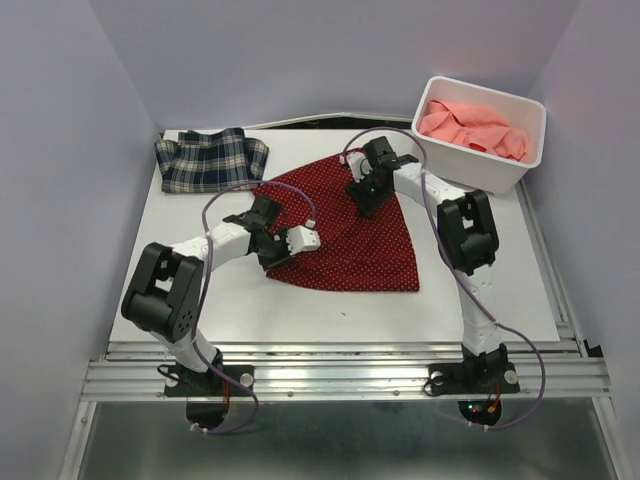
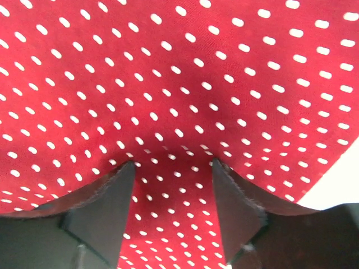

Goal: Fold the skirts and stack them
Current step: Flatten the skirt out

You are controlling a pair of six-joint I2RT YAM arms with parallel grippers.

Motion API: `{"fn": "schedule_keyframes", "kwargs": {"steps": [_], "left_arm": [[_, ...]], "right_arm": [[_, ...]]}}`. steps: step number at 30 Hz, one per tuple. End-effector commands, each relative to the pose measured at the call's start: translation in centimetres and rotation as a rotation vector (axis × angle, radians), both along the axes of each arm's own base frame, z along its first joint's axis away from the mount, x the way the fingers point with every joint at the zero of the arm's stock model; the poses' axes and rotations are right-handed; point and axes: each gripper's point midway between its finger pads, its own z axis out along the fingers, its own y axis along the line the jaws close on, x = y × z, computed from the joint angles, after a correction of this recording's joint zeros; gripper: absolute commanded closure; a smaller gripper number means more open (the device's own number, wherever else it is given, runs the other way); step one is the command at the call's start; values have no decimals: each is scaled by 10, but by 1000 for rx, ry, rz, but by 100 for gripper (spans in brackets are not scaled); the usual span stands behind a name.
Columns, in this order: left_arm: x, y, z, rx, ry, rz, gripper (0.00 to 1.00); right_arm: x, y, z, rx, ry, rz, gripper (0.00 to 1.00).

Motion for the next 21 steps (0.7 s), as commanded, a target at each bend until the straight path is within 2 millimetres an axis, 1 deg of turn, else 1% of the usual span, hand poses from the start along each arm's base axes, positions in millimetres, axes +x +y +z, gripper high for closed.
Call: {"fn": "schedule_keyframes", "kwargs": {"steps": [1, 3, 4, 5, 6, 7, 8, 9, 11, 12, 15, 16, 18, 19, 20, 21], "left_arm": [[29, 8, 42, -73, -103, 65, 61], [18, 13, 52, -70, -117, 34, 55], [13, 12, 57, -75, -130, 0, 50], [9, 12, 62, -83, -141, -9, 49], [2, 14, 72, -92, -156, -15, 47], [-6, 14, 70, -92, -144, -28, 45], [-11, 16, 71, -86, -147, -34, 44], [-19, 19, 69, -71, -139, -39, 44], [-27, 19, 66, -58, -132, -55, 44], [-34, 21, 61, -47, -118, -61, 44], [-45, 17, 53, -40, -83, -68, 44], [-48, 16, 50, -37, -73, -73, 44], [-57, 11, 44, -34, -44, -85, 44], [-60, 9, 41, -34, -37, -91, 44], [-62, 7, 39, -32, -35, -94, 44], [-62, 3, 38, -34, -46, -102, 44]], "right_arm": [[-1, -16, 71, -15, -140, 40, 33], [-28, -17, 90, 10, -130, 113, 30], [-38, -20, 99, 4, -146, 167, 29], [-62, -26, 88, -7, -104, 211, 28], [-79, -32, 108, -5, -130, 245, 28], [-92, -36, 107, -17, -132, 306, 28], [-106, -41, 105, -26, -119, 329, 28], [-132, -51, 100, -37, -80, 362, 29], [-158, -58, 96, -43, -43, 428, 32], [-183, -63, 93, -31, -10, 474, 33], [-213, -74, 83, -38, 19, 513, 36], [-231, -80, 72, -55, 39, 541, 37], [-242, -88, 58, -90, 44, 556, 38], [-254, -95, 43, -104, 75, 561, 38], [-257, -95, 40, -112, 64, 569, 38], [-255, -95, 37, -116, 41, 569, 38]]}}
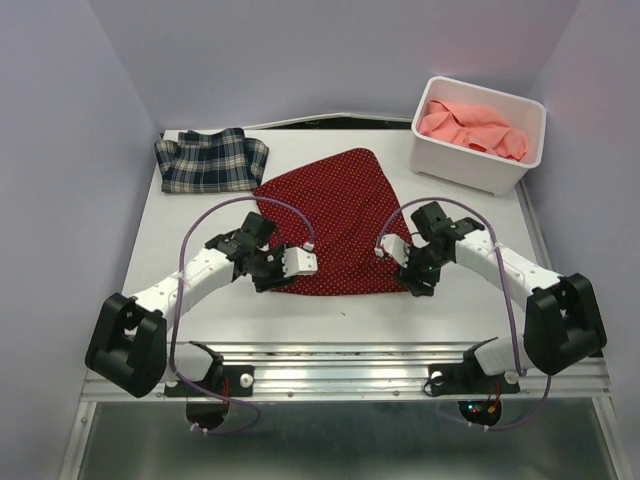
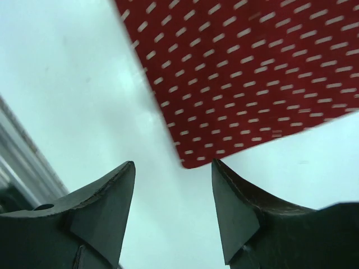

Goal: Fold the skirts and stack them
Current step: Flatten the skirt out

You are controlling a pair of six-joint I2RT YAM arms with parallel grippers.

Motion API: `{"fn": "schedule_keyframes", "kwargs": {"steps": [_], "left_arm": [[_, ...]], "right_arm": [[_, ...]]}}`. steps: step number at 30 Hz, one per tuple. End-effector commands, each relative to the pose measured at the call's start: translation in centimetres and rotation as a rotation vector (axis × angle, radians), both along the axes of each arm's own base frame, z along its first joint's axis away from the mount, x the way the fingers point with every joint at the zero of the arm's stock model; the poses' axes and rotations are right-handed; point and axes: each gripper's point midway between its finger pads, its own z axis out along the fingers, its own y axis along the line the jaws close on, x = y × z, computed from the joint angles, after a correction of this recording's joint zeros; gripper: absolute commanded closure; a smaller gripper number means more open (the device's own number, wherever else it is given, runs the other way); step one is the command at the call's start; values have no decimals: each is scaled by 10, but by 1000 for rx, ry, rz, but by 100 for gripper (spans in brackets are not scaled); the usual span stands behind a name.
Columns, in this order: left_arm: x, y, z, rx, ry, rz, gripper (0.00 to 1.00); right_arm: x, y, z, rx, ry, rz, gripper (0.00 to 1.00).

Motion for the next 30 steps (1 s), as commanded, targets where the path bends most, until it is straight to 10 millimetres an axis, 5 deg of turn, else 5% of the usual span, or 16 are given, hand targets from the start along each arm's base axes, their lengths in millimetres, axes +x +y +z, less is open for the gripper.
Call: {"fn": "schedule_keyframes", "kwargs": {"steps": [1, 16, 22, 24, 27, 28, 30], "left_arm": [[-15, -6, -11, 11, 33, -9, 44], [-20, -5, -35, 52, 42, -27, 39], [-21, -7, -53, 82, 40, -61, 40], [-20, -8, -63, 104, 42, -63, 41], [-19, -2, -73, 148, 62, -49, 56], [-17, -2, -73, 148, 65, -29, 73], [-8, -7, -58, 118, 38, 6, 85]], "right_arm": [[-16, -6, -19, -34, -25, 79, 38], [3, -8, -62, -62, -110, 16, 41], [4, -7, -69, -67, -119, 3, 57], [1, -1, -72, -68, -123, 16, 71], [6, 0, -66, -76, -136, -12, 93], [8, 1, -62, -69, -141, -41, 99], [21, 4, -44, -58, -180, -80, 99]]}}
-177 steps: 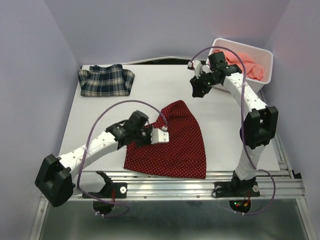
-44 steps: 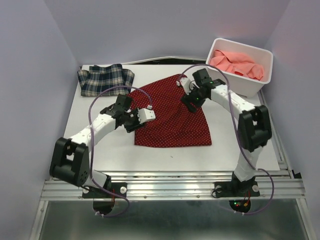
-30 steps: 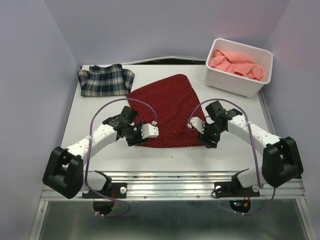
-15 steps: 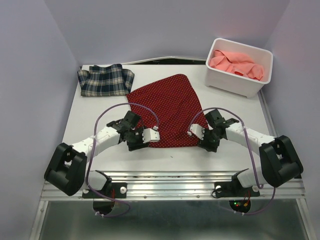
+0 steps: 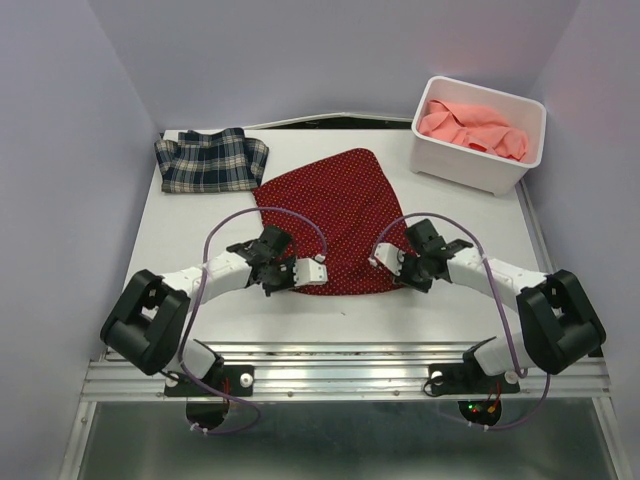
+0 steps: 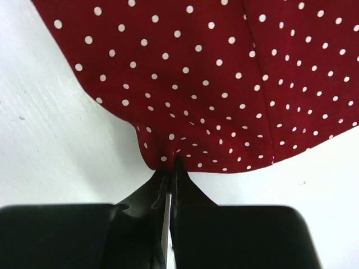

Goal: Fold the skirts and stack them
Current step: Flatten the skirt out

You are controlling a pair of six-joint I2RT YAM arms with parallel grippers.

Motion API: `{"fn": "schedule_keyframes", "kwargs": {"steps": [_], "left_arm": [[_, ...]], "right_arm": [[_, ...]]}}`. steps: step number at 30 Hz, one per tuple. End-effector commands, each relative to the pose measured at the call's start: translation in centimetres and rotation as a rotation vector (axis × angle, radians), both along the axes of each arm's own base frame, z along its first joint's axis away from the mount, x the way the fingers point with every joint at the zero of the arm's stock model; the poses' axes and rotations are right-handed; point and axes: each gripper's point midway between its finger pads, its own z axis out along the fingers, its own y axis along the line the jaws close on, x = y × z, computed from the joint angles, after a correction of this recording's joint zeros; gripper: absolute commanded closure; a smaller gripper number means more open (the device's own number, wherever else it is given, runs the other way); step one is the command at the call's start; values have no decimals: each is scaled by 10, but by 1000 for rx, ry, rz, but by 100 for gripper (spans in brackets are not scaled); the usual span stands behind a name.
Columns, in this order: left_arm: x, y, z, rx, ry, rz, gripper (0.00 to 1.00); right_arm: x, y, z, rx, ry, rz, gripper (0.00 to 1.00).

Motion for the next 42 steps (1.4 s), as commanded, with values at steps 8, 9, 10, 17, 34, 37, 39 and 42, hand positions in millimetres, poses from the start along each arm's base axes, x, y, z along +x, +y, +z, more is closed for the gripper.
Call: {"fn": "schedule_keyframes", "kwargs": {"steps": [8, 9, 10, 17, 34, 37, 39, 42], "left_arm": [[85, 9, 148, -218, -252, 326, 100], [96, 18, 164, -238, -286, 371, 100], [111, 19, 198, -280, -356, 402, 100], [162, 28, 351, -496, -697, 568, 100], [110, 35, 528, -785, -1095, 458, 100], [75, 24, 507, -793, -1057, 343, 100], [44, 24, 505, -826, -1043, 286, 100], [9, 14, 480, -852, -934, 177, 100]], "right_arm": [[100, 10, 155, 143, -415, -239, 99], [111, 8, 172, 158, -452, -256, 99], [129, 6, 210, 187, -535, -292, 99], [196, -3, 347, 306, -814, -420, 99], [157, -27, 572, 573, -1251, -486, 99], [132, -30, 564, 565, -1221, -451, 99], [118, -30, 550, 553, -1170, -429, 99], [80, -35, 549, 589, -1124, -405, 99]]}}
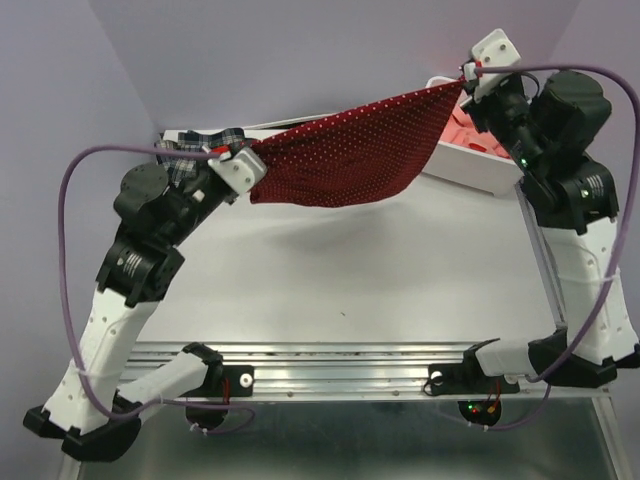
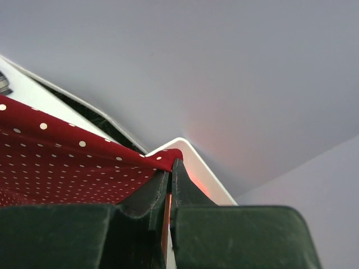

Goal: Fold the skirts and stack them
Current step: Flatten the skirt out

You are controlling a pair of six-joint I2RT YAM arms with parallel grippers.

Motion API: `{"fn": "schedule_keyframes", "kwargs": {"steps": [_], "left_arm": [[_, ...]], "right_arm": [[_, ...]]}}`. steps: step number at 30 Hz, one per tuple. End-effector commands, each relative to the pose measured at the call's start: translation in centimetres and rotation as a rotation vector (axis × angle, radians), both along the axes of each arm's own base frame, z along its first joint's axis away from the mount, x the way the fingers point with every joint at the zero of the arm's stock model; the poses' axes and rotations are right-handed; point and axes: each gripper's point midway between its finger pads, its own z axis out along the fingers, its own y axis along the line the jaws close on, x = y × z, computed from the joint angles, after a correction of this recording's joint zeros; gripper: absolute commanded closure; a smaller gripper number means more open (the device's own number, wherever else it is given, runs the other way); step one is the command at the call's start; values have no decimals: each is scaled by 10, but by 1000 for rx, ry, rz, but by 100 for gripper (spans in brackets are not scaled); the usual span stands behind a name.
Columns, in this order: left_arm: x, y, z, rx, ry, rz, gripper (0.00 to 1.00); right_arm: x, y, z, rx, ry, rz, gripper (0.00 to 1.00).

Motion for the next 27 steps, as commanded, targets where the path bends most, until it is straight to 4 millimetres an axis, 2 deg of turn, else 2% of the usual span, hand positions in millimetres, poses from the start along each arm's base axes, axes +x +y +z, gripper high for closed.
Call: {"fn": "schedule_keyframes", "kwargs": {"steps": [1, 2, 3, 4, 5, 8, 9, 11, 12, 13, 14, 15, 16, 17, 18, 19, 20, 21, 22, 23, 24, 25, 26, 27], "left_arm": [[-62, -4, 10, -2, -61, -175, 100], [-75, -12, -1, 21, -48, -251, 100], [-93, -8, 0, 22, -71, -281, 100], [-104, -10, -8, 25, -50, -318, 100], [-117, -7, -9, -6, -27, -331, 100], [-139, -9, -10, -40, 37, -398, 100], [-146, -12, -21, -45, 95, -432, 100], [-147, -13, -32, -58, 145, -436, 100], [-145, -13, -40, -61, 167, -430, 100], [-136, -14, -56, -54, 209, -409, 100], [-130, -14, -65, -56, 234, -389, 100], [-118, -15, -76, -58, 275, -362, 100], [-108, -16, -83, -63, 297, -338, 100], [-93, -15, -101, -59, 344, -283, 100], [-74, -18, -115, -49, 383, -247, 100], [-53, -10, -133, -43, 411, -147, 100], [-38, -6, -142, -50, 427, -82, 100], [-16, -4, -162, -51, 474, -8, 100], [3, -2, -163, -63, 444, 51, 100], [19, 8, -180, -42, 458, 134, 100], [40, 3, -201, 4, 481, 145, 100], [50, 0, -210, 10, 498, 152, 100], [62, 2, -220, 11, 524, 165, 100], [80, -5, -249, 34, 589, 167, 100]], "right_arm": [[-56, -14, 10, 48, 3, 39, 99], [-74, -17, 15, 66, -5, 57, 99], [-86, -15, 15, 70, 3, 88, 99], [-106, -17, 15, 84, 18, 114, 99], [-117, -18, 6, 79, 62, 130, 99], [-149, -20, 11, 106, 78, 176, 99], [-153, -20, 2, 102, 117, 179, 99], [-158, -19, -7, 106, 150, 192, 99], [-156, -17, -16, 99, 177, 193, 99], [-151, -15, -25, 91, 202, 193, 99], [-144, -15, -36, 67, 221, 181, 99], [-126, -11, -71, 31, 310, 167, 99], [-112, -9, -84, 12, 325, 151, 99], [-96, -13, -102, -27, 348, 103, 99], [-71, -10, -136, -61, 386, 70, 99], [-49, -17, -159, -93, 415, -7, 99], [-31, -17, -173, -126, 416, -35, 99], [-15, -16, -190, -144, 431, -59, 99], [6, -11, -201, -143, 415, -72, 99], [32, -4, -228, -173, 464, -87, 99], [50, 1, -233, -171, 450, -94, 99], [66, 5, -235, -173, 444, -104, 99], [91, 13, -266, -208, 497, -107, 99], [109, 19, -271, -208, 481, -109, 99]]}}
